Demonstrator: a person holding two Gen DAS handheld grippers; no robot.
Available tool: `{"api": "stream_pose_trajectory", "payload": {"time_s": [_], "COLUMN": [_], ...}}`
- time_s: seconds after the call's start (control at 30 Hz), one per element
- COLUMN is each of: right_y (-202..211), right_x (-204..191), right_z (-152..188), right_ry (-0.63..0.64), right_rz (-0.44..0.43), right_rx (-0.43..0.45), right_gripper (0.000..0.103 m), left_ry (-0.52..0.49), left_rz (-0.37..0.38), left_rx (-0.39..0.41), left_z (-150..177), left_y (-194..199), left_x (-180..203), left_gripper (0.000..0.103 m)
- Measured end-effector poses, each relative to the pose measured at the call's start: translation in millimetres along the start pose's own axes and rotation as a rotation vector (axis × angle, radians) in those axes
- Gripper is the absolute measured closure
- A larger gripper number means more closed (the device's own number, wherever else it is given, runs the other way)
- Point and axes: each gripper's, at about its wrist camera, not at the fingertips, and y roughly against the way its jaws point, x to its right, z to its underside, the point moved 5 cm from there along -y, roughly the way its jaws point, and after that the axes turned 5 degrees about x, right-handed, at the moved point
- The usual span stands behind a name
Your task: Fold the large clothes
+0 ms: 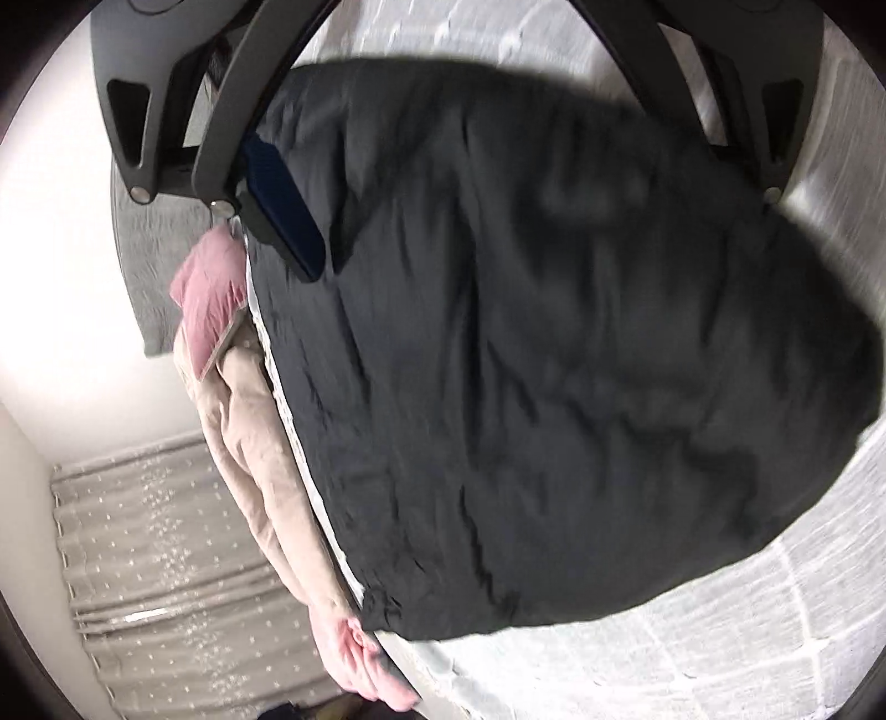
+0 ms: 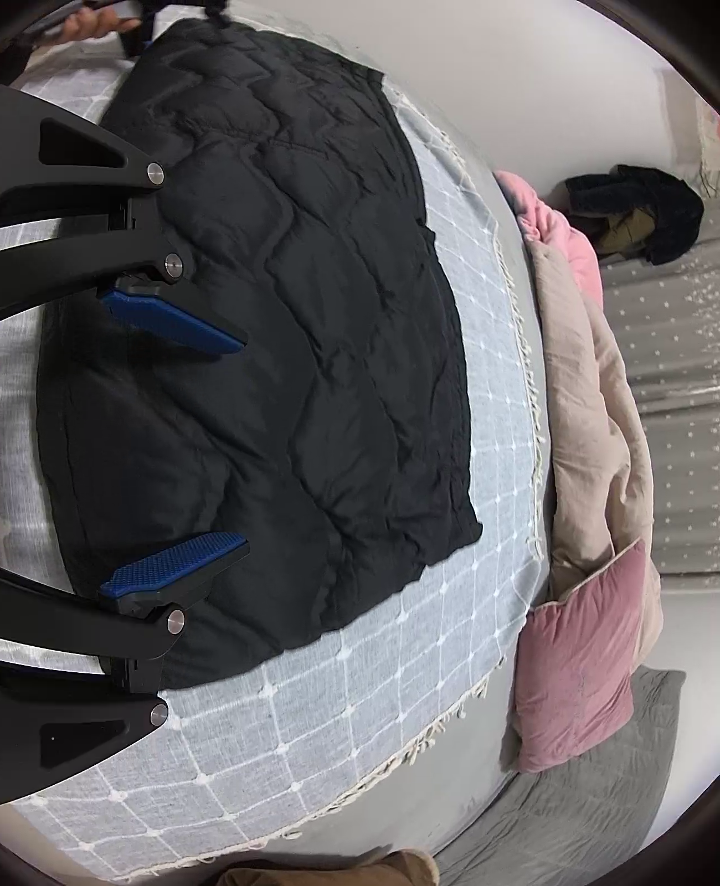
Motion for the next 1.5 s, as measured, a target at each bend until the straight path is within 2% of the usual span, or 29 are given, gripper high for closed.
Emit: {"api": "stream_pose_trajectory", "payload": {"time_s": [0.1,0.17,0.2,0.27,0.37,0.43,0.63,0.83,0.97,1.07,1.2,1.33,1.43,1.5], "right_y": [-3.2,-4.3,-4.7,-5.2,-5.6,-5.5,-2.2,4.4,-6.7,-27.0,-51.4,-63.1,-60.8,-53.4], "right_x": [-11.0,-17.6,-21.3,-27.9,-38.4,-45.1,-75.5,-137.8,-190.9,-215.2,-228.1,-220.6,-198.6,-173.1], "right_z": [1.7,2.8,3.2,3.2,3.3,2.5,-1.8,-1.2,16.2,28.4,32.2,29.5,16.9,0.8], "right_ry": [0.037,0.053,0.06,0.072,0.094,0.105,0.129,0.193,0.256,0.261,0.234,0.183,0.071,-0.047], "right_rz": [0.009,0.011,0.01,0.006,0.001,-0.003,-0.064,-0.235,-0.371,-0.413,-0.44,-0.507,-0.604,-0.668], "right_rx": [0.0,0.0,0.001,0.004,0.008,0.011,0.024,0.035,-0.06,-0.14,-0.201,-0.225,-0.253,-0.238], "right_gripper": [0.035,0.035,0.035,0.035,0.035,0.035,0.035,0.035,0.035,0.035,0.034,0.033,0.034,0.034], "left_ry": [0.046,0.065,0.07,0.086,0.042,0.0,-0.144,-0.279,-0.42,-0.524,-0.656,-0.748,-0.822,-0.871], "left_rz": [0.003,0.0,0.0,0.011,0.004,-0.009,-0.049,-0.059,-0.082,-0.061,-0.017,0.064,0.122,0.15], "left_rx": [0.06,0.09,0.095,0.107,0.143,0.172,0.323,0.436,0.506,0.545,0.557,0.531,0.478,0.449], "left_z": [-11.5,-20.5,-22.6,-29.0,-33.4,-34.0,-46.8,-54.3,-51.1,-44.0,-26.4,-6.3,16.5,34.4], "left_y": [-7.9,-12.3,-13.6,-16.8,-6.1,4.8,55.4,97.1,115.0,120.3,110.8,96.1,78.2,68.2], "left_x": [-1.2,-2.8,-3.7,-3.4,6.5,16.8,26.7,31.1,52.6,75.5,117.6,159.6,187.6,196.5], "left_gripper": [0.022,0.04,0.044,0.062,0.08,0.084,0.086,0.087,0.087,0.087,0.087,0.087,0.085,0.084]}}
